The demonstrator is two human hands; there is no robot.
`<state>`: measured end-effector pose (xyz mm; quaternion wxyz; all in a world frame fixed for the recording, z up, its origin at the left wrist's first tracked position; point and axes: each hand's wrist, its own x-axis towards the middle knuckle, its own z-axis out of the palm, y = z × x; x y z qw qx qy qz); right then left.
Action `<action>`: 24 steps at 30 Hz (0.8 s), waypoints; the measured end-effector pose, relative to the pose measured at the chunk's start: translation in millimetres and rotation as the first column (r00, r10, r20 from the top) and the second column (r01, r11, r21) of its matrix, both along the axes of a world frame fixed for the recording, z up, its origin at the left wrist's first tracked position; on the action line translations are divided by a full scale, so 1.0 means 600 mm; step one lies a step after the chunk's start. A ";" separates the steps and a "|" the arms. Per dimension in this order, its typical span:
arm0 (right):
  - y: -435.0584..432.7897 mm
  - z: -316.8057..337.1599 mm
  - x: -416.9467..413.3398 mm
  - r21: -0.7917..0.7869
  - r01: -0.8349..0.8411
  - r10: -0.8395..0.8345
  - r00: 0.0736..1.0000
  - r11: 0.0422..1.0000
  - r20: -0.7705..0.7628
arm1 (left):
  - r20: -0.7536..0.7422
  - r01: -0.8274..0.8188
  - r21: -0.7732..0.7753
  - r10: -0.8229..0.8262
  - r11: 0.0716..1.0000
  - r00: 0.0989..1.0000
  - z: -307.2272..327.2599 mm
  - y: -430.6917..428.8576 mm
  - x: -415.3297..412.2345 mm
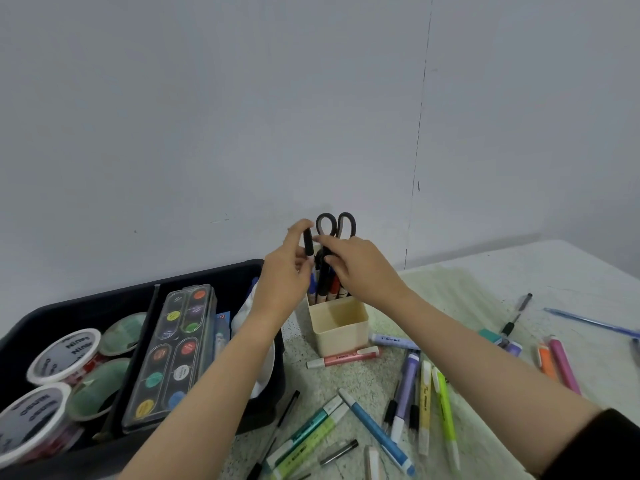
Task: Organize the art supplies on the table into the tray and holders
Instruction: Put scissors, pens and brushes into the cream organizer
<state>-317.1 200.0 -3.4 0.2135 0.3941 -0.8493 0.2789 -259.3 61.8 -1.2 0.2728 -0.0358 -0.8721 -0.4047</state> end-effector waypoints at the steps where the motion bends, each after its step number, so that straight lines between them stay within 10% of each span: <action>1: 0.000 -0.006 -0.003 0.037 0.014 -0.013 1.000 0.999 -0.023 | 0.017 -0.002 -0.012 0.003 1.000 1.000 -0.004 0.000 0.000; 18: 0.026 -0.052 0.031 0.056 0.139 -0.144 0.986 0.989 0.080 | 0.203 -0.079 -0.253 0.132 0.964 0.970 -0.015 -0.011 0.008; 24: 0.042 -0.071 0.040 0.152 0.160 -0.167 0.986 0.975 0.031 | 0.160 -0.064 -0.047 0.071 0.997 0.985 -0.015 -0.006 0.023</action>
